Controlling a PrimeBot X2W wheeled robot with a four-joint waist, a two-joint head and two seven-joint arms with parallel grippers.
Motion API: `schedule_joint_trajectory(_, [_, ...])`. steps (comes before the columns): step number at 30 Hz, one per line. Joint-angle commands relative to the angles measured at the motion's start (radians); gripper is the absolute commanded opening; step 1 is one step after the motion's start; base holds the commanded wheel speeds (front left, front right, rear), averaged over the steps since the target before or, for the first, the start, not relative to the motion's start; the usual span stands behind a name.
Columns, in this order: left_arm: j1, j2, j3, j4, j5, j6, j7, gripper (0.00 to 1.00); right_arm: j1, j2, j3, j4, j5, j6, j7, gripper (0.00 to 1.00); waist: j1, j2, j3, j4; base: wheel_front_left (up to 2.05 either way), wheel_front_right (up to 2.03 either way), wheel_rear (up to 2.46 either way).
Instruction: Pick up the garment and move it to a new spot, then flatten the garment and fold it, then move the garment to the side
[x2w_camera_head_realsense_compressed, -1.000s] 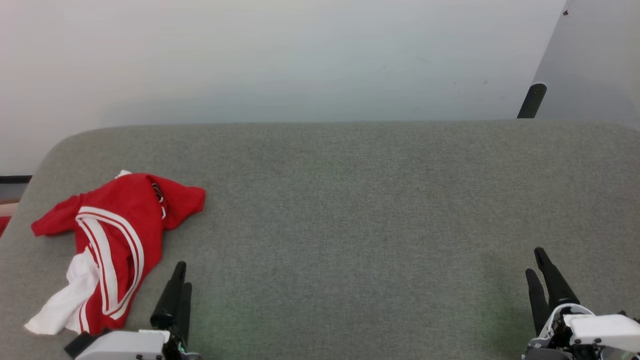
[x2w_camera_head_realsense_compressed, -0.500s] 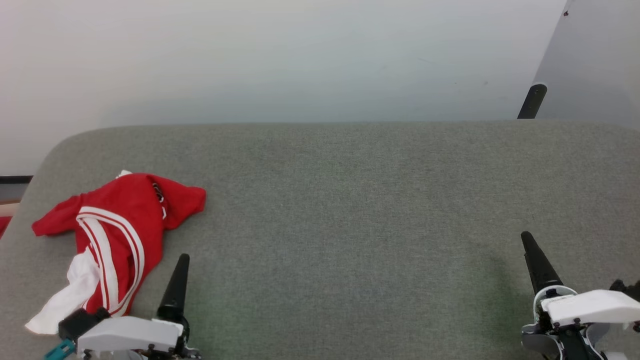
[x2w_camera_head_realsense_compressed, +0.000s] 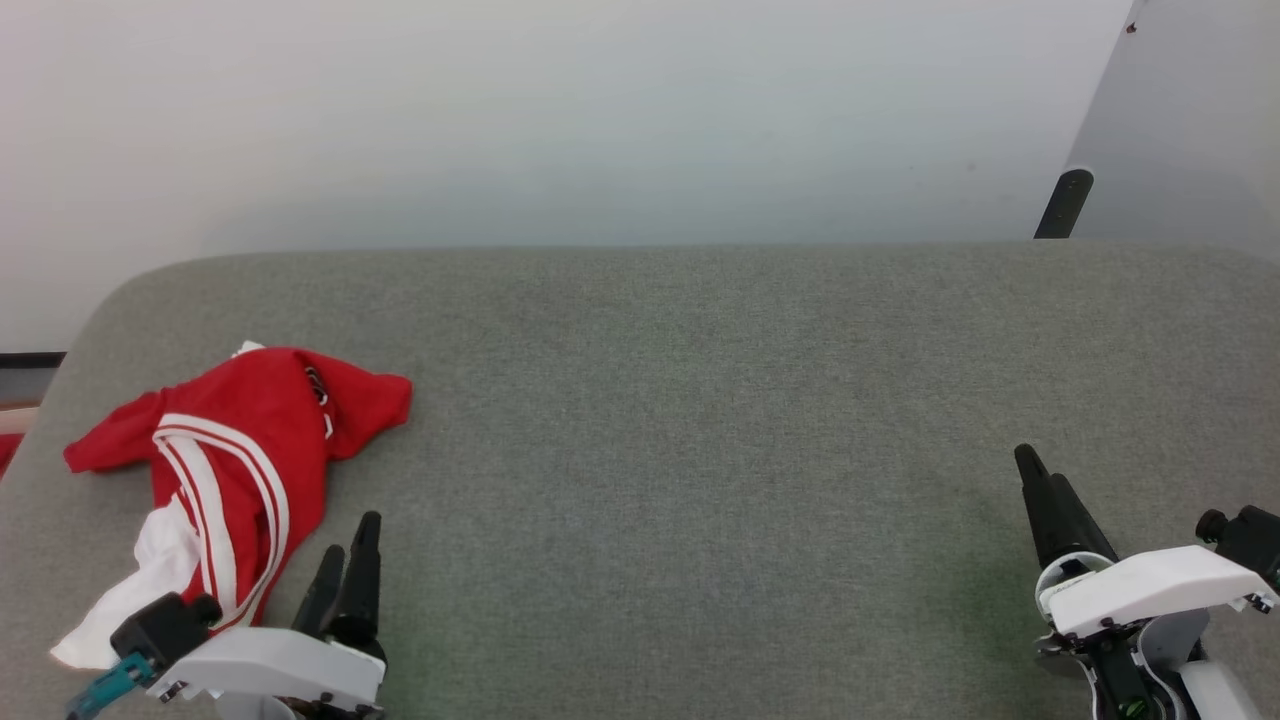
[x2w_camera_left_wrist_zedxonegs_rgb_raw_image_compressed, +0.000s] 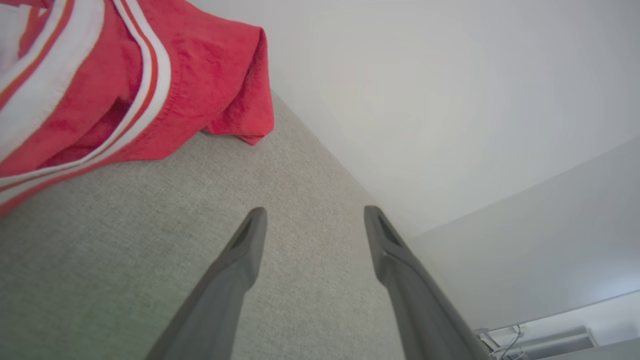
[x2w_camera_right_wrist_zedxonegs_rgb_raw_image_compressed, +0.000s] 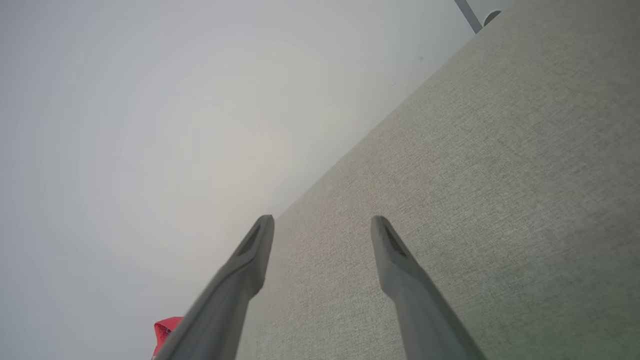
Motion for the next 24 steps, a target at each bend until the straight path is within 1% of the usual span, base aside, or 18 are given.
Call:
schedule_joint_trajectory(1, [-0.023, 0.013, -0.006, -0.007, 0.041, 0.001, -0.011, 1.00, -0.034, -0.012, 0.008, -0.004, -0.047, 0.000, -0.011, 1.00, 0.0000, 0.0000, 0.000, 0.000, 0.00, 0.00, 0.00])
schedule_joint_trajectory(7, [-0.028, 0.020, -0.010, -0.005, 0.137, 0.004, -0.031, 1.00, -0.042, -0.015, 0.013, 0.001, -0.171, 0.000, -0.028, 1.00, 0.0000, 0.0000, -0.001, -0.001, 0.00, 0.00, 0.00])
schedule_joint_trajectory(13, [-0.033, 0.027, -0.001, -0.008, 0.218, -0.005, -0.050, 1.00, -0.051, -0.020, 0.008, 0.007, -0.281, 0.000, -0.038, 1.00, 0.0000, 0.0000, -0.001, -0.002, 0.00, 0.00, 0.00])
schedule_joint_trajectory(24, [-0.038, 0.038, -0.003, -0.007, 0.372, -0.017, -0.082, 1.00, -0.068, -0.023, 0.005, 0.014, -0.454, 0.001, -0.060, 1.00, 0.0000, 0.0000, -0.001, -0.006, 0.00, 0.00, 0.00])
